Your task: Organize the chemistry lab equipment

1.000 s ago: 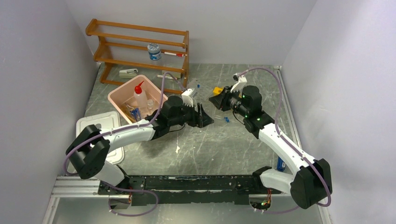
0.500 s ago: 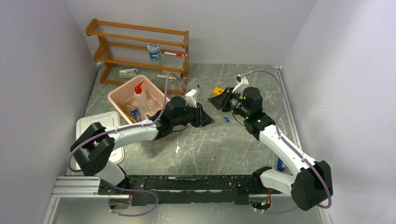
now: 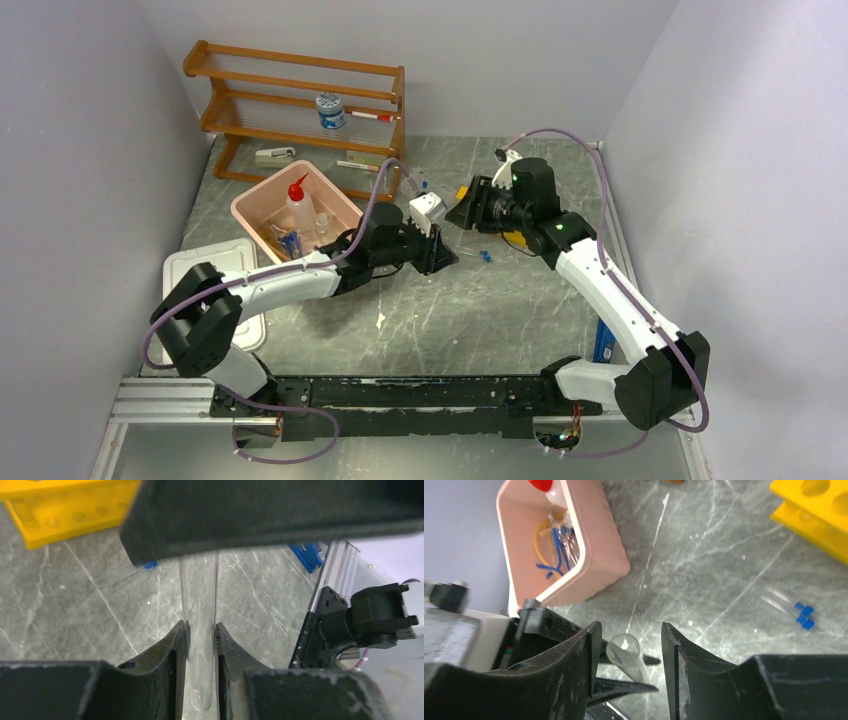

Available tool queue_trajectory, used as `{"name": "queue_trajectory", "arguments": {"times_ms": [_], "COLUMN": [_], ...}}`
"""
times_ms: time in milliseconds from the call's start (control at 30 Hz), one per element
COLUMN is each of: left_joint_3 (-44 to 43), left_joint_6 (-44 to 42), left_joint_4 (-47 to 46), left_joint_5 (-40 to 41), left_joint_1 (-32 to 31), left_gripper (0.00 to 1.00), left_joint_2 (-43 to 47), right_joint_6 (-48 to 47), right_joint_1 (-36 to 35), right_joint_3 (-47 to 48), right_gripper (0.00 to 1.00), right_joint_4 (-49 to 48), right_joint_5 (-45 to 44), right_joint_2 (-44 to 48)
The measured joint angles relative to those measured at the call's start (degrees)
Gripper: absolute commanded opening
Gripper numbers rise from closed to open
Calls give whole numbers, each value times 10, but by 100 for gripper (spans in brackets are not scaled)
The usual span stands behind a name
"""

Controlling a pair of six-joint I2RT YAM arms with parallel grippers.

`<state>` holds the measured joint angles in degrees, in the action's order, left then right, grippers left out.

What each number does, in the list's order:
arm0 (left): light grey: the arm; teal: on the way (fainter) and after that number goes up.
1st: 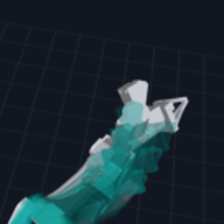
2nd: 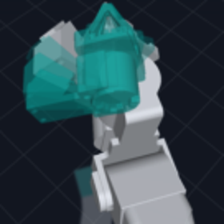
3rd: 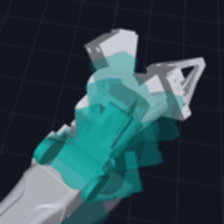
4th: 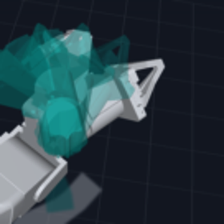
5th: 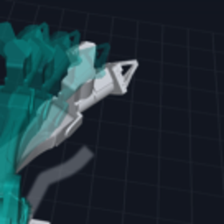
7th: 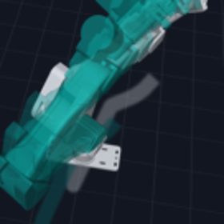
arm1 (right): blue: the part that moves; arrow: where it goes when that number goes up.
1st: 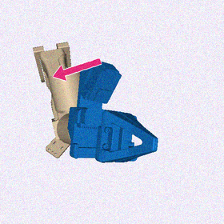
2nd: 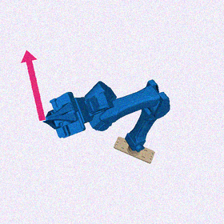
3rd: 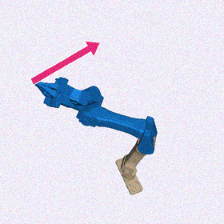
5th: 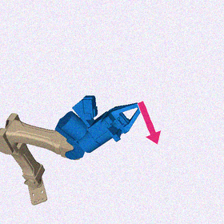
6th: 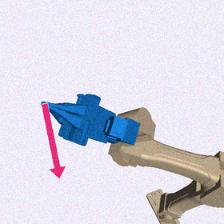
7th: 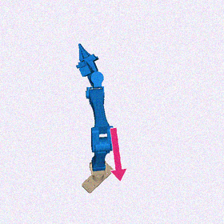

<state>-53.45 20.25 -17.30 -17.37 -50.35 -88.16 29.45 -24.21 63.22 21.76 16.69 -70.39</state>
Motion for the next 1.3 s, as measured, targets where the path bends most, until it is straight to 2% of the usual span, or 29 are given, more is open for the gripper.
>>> {"name": "queue_trajectory", "arguments": {"times_ms": [100,167,333,400,433,567,667,900,967,1167,1300], "left_joint_3": [-10,-13,-13,-13,-13,-13,-13,-8,-6,25,59], "left_joint_6": [-37,-55,-80,-85,-87,-89,-85,-85,-87,-83,-78], "left_joint_4": [12,16,29,30,30,29,40,51,51,47,46], "left_joint_5": [0,1,1,1,1,7,26,97,115,144,131], "left_joint_1": [0,0,0,0,0,0,0,8,12,25,41], "left_gripper": [5,5,5,9,15,54,72,88,95,97,90], "left_joint_2": [0,0,0,0,0,0,9,95,130,209,222], "right_joint_6": [0,-1,-4,-3,-3,-7,-15,-80,-110,-193,-230], "right_joint_1": [0,0,0,-1,-1,-2,-1,-1,-1,-1,-1], "right_joint_3": [0,1,1,1,1,1,4,79,100,99,71], "right_gripper": [48,44,29,22,18,14,14,13,13,12,12], "right_joint_4": [37,55,70,68,68,64,61,58,39,-55,-128], "right_joint_5": [7,7,10,11,11,5,-25,-156,-205,-302,-333], "right_joint_2": [2,2,2,2,2,4,12,14,11,-24,-65]}}
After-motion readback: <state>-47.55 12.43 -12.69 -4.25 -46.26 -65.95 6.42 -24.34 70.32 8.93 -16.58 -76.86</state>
